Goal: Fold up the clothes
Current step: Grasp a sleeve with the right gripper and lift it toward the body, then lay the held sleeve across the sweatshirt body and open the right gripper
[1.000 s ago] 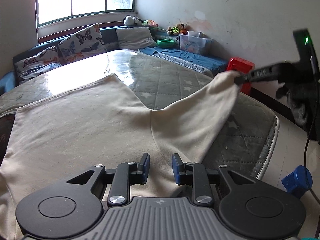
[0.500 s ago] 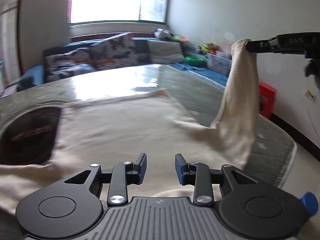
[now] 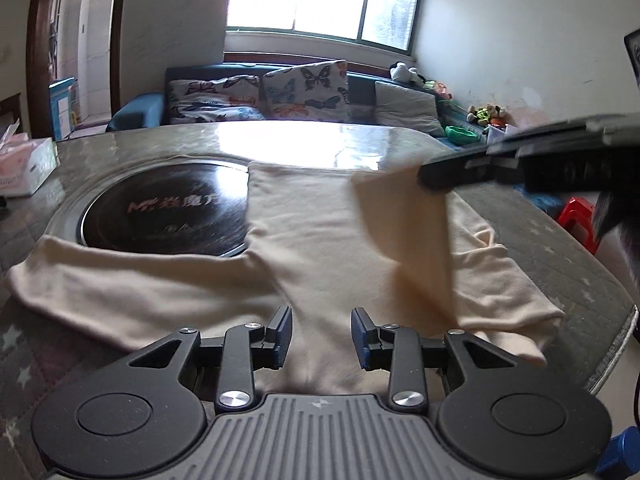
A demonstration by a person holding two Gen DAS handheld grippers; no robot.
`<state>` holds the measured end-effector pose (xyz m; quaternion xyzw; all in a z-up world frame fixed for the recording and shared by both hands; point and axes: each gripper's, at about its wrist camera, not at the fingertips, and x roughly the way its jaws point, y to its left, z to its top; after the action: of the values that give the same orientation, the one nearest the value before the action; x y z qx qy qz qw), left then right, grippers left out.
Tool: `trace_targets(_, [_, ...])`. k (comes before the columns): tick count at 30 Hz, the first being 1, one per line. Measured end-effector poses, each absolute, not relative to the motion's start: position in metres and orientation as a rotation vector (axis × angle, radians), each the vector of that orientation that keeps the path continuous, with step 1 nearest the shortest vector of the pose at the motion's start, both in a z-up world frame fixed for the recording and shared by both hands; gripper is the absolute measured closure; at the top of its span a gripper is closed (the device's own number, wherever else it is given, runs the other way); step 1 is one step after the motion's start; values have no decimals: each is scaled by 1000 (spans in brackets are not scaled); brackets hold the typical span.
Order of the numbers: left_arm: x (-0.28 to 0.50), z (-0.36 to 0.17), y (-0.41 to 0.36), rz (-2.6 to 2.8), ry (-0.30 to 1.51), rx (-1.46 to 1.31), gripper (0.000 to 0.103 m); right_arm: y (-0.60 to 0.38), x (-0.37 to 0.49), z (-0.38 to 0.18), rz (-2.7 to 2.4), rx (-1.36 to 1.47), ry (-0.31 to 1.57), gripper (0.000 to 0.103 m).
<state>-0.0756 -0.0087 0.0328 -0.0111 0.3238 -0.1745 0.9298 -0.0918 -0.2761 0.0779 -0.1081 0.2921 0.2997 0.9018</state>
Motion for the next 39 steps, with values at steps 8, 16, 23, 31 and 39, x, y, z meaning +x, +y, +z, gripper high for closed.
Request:
trace_targets(8, [-77,44,-7,-348,624,-18,68,-303,-100,60,577,-243,676,91])
trace_targets(16, [-64,41,-13,-320,626,9,68,-358,-113,7,446,-246,832,91])
trace_targets(23, [-51,31,20,-186,667,-7,68,-375,-106,19,450,-263,773,78])
trace_targets(31, [-44,22,30,-140,699,5,68,-363,-67,18,573,-426,753,69])
trace_targets(39, [-39,20,25,-120,700,17,67,-372,-56,14,644,-407,822,98])
